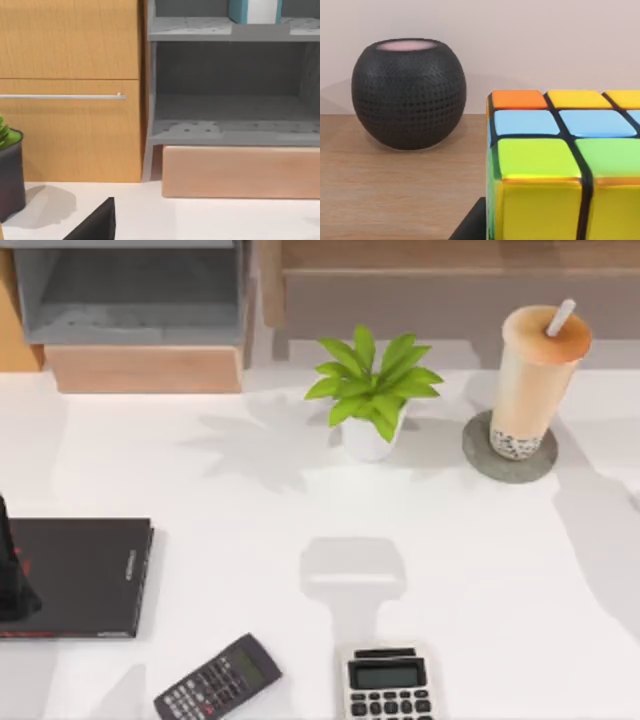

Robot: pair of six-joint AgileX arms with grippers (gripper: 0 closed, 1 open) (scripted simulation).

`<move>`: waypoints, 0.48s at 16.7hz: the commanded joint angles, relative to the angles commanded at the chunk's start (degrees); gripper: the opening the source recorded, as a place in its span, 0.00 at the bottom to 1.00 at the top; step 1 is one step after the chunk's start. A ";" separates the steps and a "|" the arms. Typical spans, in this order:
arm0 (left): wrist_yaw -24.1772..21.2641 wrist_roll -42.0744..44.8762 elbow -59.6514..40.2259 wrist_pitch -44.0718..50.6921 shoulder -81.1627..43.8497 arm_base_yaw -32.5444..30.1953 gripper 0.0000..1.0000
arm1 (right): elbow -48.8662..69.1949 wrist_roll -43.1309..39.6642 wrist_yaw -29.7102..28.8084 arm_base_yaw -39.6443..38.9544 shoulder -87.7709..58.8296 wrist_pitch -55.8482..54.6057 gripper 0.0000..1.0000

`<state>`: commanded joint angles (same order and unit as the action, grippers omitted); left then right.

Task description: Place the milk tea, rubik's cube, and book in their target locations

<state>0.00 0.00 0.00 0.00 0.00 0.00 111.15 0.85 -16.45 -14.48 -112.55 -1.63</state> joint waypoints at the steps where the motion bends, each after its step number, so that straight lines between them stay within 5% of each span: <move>1: 0.00 0.00 0.00 0.00 0.00 0.00 1.00 | 0.22 0.01 0.04 0.04 -0.40 0.16 0.00; 5: 0.00 0.00 0.00 0.00 0.00 0.00 1.00 | 0.22 0.01 0.04 0.04 -0.40 0.16 0.00; 8: 0.00 0.00 0.00 0.00 0.00 0.00 1.00 | 0.22 0.01 0.04 0.04 -0.40 0.16 0.23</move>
<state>0.00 0.00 0.00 0.00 0.00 0.00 111.36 0.86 -16.41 -14.44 -112.95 -1.47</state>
